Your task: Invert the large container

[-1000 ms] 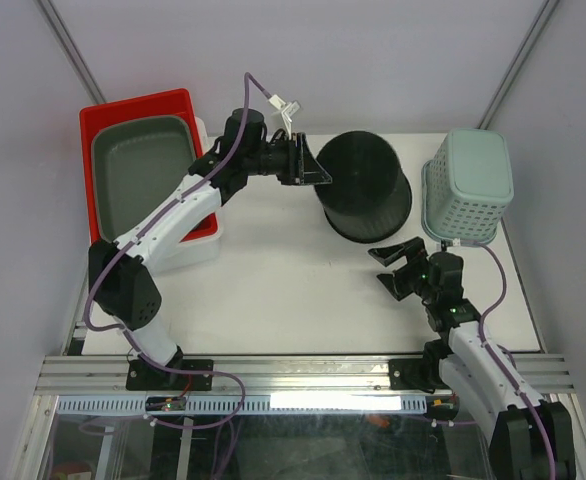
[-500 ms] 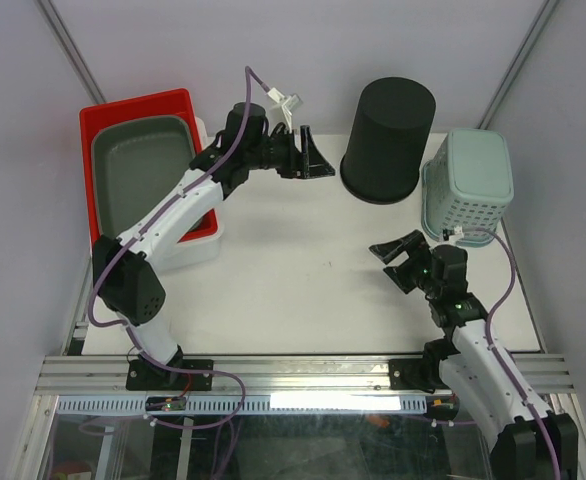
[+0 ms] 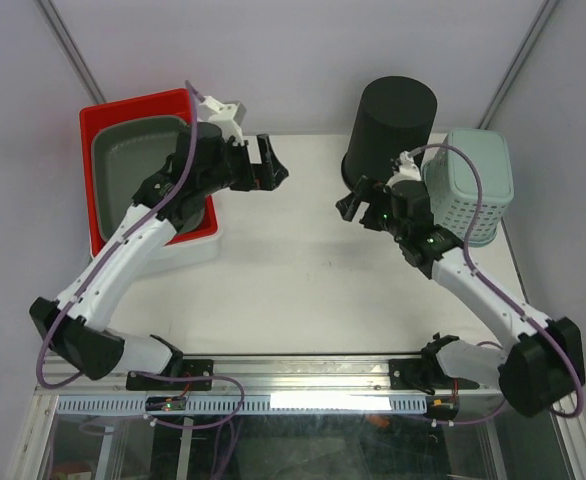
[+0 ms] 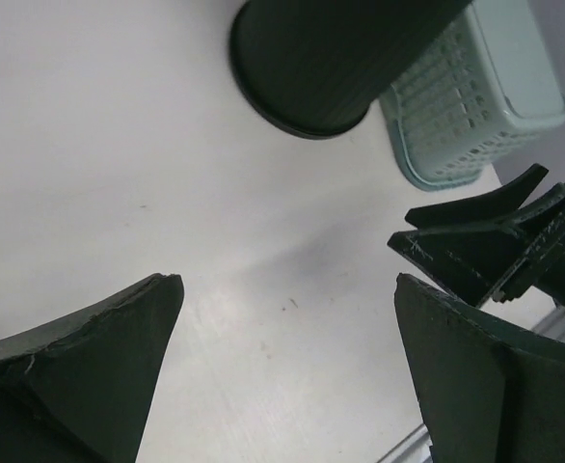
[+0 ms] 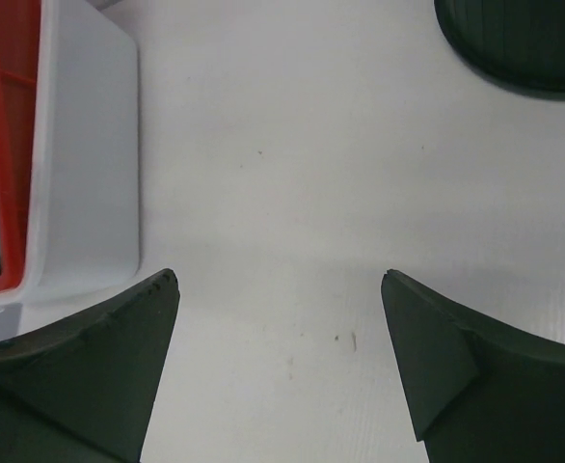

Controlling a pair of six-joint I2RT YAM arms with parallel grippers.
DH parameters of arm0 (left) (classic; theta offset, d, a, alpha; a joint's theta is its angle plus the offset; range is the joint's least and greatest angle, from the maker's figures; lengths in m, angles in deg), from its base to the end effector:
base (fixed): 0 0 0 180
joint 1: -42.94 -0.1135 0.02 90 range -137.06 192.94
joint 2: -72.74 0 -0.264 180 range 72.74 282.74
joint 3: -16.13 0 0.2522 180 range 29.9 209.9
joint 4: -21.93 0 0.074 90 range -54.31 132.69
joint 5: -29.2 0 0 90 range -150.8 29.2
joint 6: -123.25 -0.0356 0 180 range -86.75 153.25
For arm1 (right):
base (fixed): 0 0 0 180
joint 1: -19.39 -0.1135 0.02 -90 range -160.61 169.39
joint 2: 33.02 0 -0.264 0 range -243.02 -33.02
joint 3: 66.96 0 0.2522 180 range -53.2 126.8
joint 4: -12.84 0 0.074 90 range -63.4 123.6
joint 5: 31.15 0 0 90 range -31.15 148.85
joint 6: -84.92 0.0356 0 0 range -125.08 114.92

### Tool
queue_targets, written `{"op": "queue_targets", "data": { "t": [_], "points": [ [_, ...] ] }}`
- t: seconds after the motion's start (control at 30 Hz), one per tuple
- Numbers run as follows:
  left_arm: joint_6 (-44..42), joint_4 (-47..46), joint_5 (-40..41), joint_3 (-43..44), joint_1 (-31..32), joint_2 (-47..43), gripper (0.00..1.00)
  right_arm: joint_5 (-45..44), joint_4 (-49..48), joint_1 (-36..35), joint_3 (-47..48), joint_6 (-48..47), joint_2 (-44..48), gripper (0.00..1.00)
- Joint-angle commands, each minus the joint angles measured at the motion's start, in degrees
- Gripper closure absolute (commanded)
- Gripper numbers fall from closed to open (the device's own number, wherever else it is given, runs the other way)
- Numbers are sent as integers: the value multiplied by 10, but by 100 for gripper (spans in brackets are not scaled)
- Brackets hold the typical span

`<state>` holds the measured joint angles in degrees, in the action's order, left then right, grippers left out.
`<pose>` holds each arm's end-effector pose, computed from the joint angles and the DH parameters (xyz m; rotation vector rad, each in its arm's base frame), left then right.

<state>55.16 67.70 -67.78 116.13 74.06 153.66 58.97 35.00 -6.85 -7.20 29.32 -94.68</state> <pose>0.2669 -0.1662 0.4075 0.2479 2.0918 -0.6942 0.2214 0.1092 0.2928 0.1449 2.0514 0.6753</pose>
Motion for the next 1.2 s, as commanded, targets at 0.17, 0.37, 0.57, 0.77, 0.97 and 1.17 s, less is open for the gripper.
{"op": "queue_targets", "data": {
  "t": [0.17,0.37,0.57,0.77,0.97,1.17],
  "points": [
    [23,93,255,-24,-19,-112,1,-116,-58,-54,203,-158,-243,10],
    [18,186,233,23,-91,-59,1,-203,-38,-46,365,-259,-411,8],
    [28,174,157,-4,-176,-61,1,-254,-13,-5,464,-279,-520,7],
    [41,162,163,-28,-181,-60,1,-243,25,24,487,-244,-520,6],
    [69,148,186,-34,-204,-32,1,-195,-8,-32,396,-254,-413,7],
    [24,126,221,-15,-207,37,7,-110,-28,-70,246,-187,-283,7]
  ]
}}
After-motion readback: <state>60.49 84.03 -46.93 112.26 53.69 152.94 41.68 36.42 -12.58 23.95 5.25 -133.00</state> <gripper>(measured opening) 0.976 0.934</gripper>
